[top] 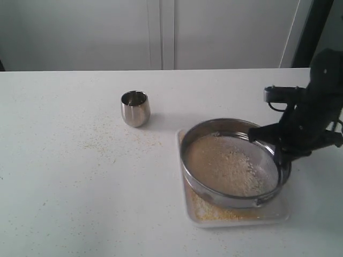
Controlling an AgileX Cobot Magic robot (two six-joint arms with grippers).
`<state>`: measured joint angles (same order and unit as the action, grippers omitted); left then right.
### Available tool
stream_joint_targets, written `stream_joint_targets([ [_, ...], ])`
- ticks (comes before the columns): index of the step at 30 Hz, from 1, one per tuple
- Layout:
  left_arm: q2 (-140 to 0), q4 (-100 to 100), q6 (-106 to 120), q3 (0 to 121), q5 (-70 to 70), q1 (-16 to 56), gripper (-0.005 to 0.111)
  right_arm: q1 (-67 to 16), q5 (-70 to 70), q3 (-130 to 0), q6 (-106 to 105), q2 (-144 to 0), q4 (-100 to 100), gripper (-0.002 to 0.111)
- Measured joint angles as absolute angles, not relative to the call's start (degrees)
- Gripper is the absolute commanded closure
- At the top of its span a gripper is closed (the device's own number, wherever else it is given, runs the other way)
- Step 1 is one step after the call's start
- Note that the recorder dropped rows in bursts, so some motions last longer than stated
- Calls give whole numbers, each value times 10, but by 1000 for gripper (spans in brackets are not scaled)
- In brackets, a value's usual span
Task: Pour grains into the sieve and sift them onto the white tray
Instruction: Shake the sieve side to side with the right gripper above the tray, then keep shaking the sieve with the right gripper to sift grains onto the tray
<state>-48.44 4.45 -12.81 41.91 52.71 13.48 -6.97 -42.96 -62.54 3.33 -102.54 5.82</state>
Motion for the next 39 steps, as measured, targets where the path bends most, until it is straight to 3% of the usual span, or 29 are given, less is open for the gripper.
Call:
stream_joint_targets([
  [3,-484,45,-128,419,527,135,107,-70,-352,-584,24,-992,53,108],
  [5,-484,45,-128,419,527,135,107,-70,-318,-623,24,-1018,91,108],
  [8,-484,45,-128,419,527,135,107,-69,-382,-692,32,-1079,105,108],
  [11,-484,45,-128,419,527,135,107,-69,-426,-669,28,-1057,81,108],
  [17,-484,45,-128,419,527,135,107,-66,-337,-631,20,-1002,81,108],
  [20,-484,45,-128,419,527,135,107,-66,-416,-698,26,-1053,88,108],
  [23,-484,45,-128,419,527,135,107,-65,-469,-668,22,-1033,49,108],
  [27,-484,45,-128,419,527,135,107,-65,-367,-614,28,-983,32,108],
  [32,-484,45,-128,419,527,135,107,-63,-435,-717,67,-1048,38,108],
  [35,-484,45,-128,419,527,135,107,-63,-453,-662,55,-1008,9,108],
  [39,-484,45,-128,419,527,135,107,-63,-366,-609,48,-949,9,108],
])
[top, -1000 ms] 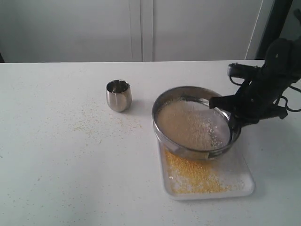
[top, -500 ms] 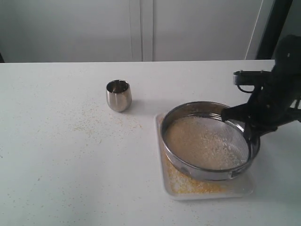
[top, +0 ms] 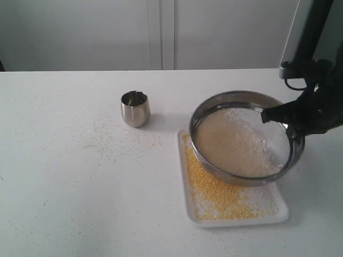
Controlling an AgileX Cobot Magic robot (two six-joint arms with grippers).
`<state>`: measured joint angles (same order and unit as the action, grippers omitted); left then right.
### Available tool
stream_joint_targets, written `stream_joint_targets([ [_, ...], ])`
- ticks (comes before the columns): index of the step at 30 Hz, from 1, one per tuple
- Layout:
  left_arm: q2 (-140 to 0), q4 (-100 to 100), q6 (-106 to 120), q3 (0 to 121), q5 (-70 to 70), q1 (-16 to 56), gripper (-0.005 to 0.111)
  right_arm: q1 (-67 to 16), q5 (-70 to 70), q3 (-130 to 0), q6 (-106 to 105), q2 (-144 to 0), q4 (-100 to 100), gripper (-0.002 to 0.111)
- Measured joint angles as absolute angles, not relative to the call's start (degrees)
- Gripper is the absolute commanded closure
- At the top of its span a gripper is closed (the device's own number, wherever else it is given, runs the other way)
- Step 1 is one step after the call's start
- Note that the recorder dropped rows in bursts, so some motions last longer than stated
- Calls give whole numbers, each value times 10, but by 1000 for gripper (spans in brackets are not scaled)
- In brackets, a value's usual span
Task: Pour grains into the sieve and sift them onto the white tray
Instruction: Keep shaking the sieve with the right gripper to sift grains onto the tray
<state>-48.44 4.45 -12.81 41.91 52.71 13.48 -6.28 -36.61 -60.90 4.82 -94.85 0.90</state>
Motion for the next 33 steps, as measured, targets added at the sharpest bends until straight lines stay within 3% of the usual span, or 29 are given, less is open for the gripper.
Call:
stream_joint_targets([
  [5,-484,45,-128,419,527,135,107,-63,-414,-685,55,-1028,59,108],
  [8,-484,45,-128,419,527,135,107,-69,-428,-622,53,-1003,32,108],
  [12,-484,45,-128,419,527,135,107,-69,-322,-559,52,-944,35,108],
  [18,-484,45,-128,419,527,135,107,-75,-382,-660,75,-1044,69,108],
  [23,-484,45,-128,419,527,135,107,-86,-360,-559,58,-944,46,108],
  [26,-484,45,-128,419,527,135,107,-86,-322,-598,64,-957,49,108],
  [30,-484,45,-128,419,527,135,107,-87,-414,-680,80,-1035,49,108],
  [33,-484,45,-128,419,527,135,107,-94,-437,-617,72,-987,15,108],
])
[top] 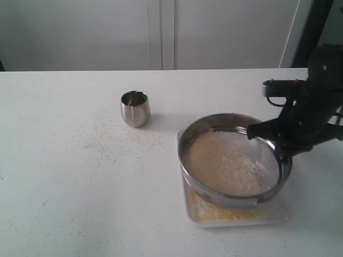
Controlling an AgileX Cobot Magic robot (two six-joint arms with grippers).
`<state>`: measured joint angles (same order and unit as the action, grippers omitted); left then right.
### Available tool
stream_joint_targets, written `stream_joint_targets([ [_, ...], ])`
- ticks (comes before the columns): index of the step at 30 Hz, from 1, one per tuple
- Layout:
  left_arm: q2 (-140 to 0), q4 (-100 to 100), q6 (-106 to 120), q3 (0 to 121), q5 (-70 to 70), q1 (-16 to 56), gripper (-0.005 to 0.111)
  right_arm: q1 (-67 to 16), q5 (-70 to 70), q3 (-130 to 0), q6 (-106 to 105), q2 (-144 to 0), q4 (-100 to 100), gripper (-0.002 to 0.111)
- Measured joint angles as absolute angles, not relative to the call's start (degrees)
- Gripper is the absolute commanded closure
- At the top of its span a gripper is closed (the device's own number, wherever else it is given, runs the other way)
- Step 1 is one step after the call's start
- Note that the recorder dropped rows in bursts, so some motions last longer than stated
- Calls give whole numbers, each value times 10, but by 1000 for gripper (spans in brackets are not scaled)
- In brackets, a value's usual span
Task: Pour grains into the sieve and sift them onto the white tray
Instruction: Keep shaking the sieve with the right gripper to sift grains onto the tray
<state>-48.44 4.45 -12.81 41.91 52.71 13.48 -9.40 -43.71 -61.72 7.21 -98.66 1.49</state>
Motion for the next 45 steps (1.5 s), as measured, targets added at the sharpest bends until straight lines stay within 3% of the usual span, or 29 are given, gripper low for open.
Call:
stream_joint_targets([
  [5,-484,45,-128,419,527,135,107,-97,-365,-597,68,-947,39,108],
  [9,-484,45,-128,419,527,135,107,-92,-451,-683,60,-1044,78,108],
  [12,-484,45,-128,419,527,135,107,-91,-482,-635,37,-1015,56,108],
  [15,-484,45,-128,419,527,135,107,-82,-410,-601,23,-966,52,108],
  [20,-484,45,-128,419,527,135,107,-63,-441,-702,34,-1044,103,108],
  [23,-484,45,-128,419,527,135,107,-60,-468,-653,17,-1017,83,108],
  [27,-484,45,-128,419,527,135,107,-60,-365,-555,-16,-902,82,108],
  [30,-484,45,-128,419,526,135,107,-56,-348,-604,-12,-948,115,108],
  [33,-484,45,-128,419,526,135,107,-51,-434,-668,3,-1025,123,108],
  [36,-484,45,-128,419,526,135,107,-51,-453,-622,-8,-995,107,108],
  [38,-484,45,-128,419,526,135,107,-51,-385,-567,-23,-937,104,108],
  [40,-484,45,-128,419,526,135,107,-51,-319,-596,-27,-958,146,108],
  [42,-484,45,-128,419,525,135,107,-48,-404,-659,-24,-1012,158,108],
  [43,-484,45,-128,419,525,135,107,-48,-454,-645,-30,-1017,143,108],
  [45,-484,45,-128,419,525,135,107,-56,-419,-567,-46,-972,129,108],
])
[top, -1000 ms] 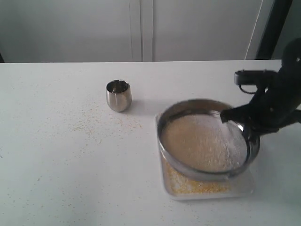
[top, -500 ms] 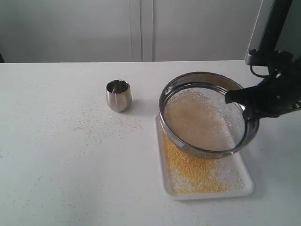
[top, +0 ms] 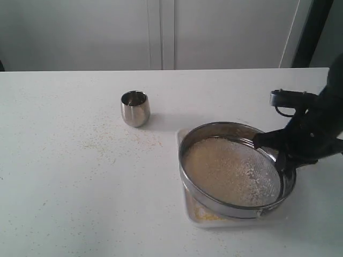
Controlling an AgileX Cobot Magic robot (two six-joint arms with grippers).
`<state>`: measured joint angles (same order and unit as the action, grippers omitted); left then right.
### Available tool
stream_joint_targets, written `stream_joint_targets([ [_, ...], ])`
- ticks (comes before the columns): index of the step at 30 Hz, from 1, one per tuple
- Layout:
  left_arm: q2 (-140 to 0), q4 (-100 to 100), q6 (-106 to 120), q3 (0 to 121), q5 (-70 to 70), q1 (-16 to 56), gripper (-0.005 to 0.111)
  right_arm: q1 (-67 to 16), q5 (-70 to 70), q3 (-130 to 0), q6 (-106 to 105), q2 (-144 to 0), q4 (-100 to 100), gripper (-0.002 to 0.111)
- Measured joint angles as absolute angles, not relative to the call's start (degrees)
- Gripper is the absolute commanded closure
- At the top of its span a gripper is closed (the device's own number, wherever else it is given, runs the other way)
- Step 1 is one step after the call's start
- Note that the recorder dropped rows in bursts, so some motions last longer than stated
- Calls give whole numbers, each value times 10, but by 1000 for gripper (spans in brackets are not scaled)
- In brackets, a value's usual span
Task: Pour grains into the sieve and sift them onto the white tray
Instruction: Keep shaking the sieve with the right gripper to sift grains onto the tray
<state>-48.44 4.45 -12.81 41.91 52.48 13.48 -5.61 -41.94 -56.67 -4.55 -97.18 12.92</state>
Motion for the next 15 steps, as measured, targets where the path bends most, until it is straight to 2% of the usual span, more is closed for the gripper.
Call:
stream_joint_targets([
  [2,-484,45,-128,419,525,135,107,-57,-313,-554,-48,-954,155,108],
  [3,-484,45,-128,419,525,135,107,-57,-310,-592,-44,-976,173,108],
  [5,-484,45,-128,419,525,135,107,-55,-392,-652,-41,-1010,185,108],
  [7,-484,45,-128,419,525,135,107,-55,-436,-610,-53,-974,158,108],
  [9,-484,45,-128,419,525,135,107,-57,-395,-557,-66,-907,132,108],
  [12,-484,45,-128,419,525,135,107,-57,-330,-575,-65,-920,139,108],
  [15,-484,45,-128,419,525,135,107,-56,-390,-649,-57,-986,149,108],
])
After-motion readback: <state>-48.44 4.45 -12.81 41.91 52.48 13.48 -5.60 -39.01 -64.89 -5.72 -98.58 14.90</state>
